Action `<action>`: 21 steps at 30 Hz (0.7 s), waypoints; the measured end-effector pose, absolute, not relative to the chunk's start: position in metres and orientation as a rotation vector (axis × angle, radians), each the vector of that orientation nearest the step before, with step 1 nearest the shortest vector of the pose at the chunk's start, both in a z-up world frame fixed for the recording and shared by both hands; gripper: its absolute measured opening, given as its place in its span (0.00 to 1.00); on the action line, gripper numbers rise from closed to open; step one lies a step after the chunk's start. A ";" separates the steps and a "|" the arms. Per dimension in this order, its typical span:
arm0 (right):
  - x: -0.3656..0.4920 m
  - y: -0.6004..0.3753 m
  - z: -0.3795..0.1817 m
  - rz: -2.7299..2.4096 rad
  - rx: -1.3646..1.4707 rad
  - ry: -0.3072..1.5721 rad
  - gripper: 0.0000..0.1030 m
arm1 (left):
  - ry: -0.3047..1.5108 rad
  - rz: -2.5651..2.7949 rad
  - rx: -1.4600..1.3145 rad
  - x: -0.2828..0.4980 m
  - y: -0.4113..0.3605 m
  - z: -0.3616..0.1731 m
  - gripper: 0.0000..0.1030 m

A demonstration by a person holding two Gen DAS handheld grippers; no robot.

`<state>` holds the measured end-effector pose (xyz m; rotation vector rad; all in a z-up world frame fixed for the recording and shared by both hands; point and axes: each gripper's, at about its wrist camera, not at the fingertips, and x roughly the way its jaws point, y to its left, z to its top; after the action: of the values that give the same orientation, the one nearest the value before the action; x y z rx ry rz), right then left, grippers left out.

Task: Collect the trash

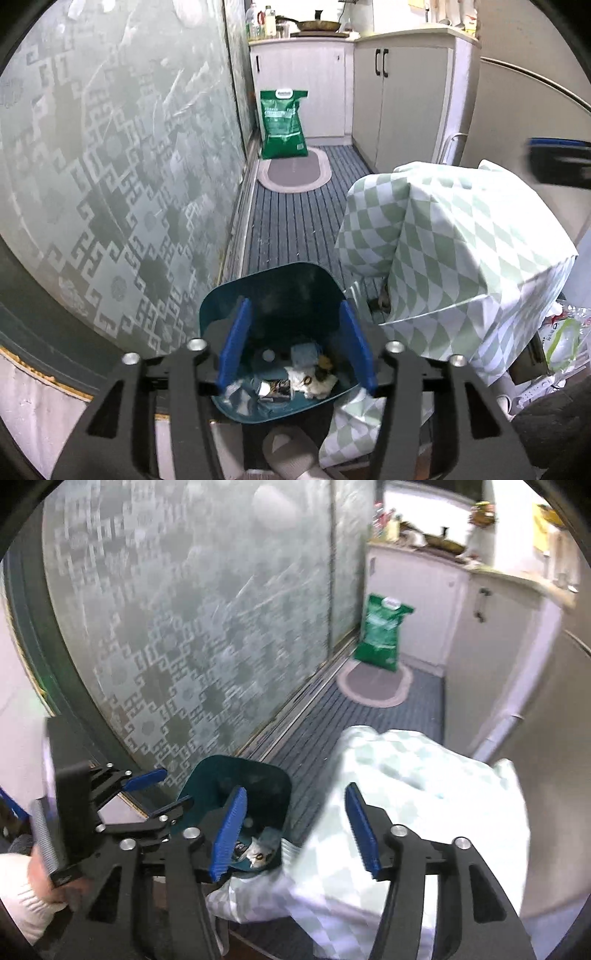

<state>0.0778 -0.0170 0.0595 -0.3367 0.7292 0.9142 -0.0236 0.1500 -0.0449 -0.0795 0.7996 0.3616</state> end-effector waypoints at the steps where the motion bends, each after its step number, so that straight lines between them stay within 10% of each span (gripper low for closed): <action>1: 0.077 -0.028 0.063 0.900 -0.321 0.713 0.69 | 0.793 0.357 -0.082 -0.023 0.147 -0.046 0.64; 10: 0.071 -0.128 0.067 0.762 -0.222 0.600 0.84 | 0.719 0.398 -0.037 -0.034 0.119 -0.046 0.92; 21: 0.047 -0.168 0.062 0.788 -0.201 0.560 0.97 | 0.606 0.352 -0.108 -0.054 0.102 -0.026 0.97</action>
<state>0.0465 -0.1679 0.0620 -0.2007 0.5603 0.7882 -0.0540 0.1021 -0.0260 -0.1085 0.6058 0.3521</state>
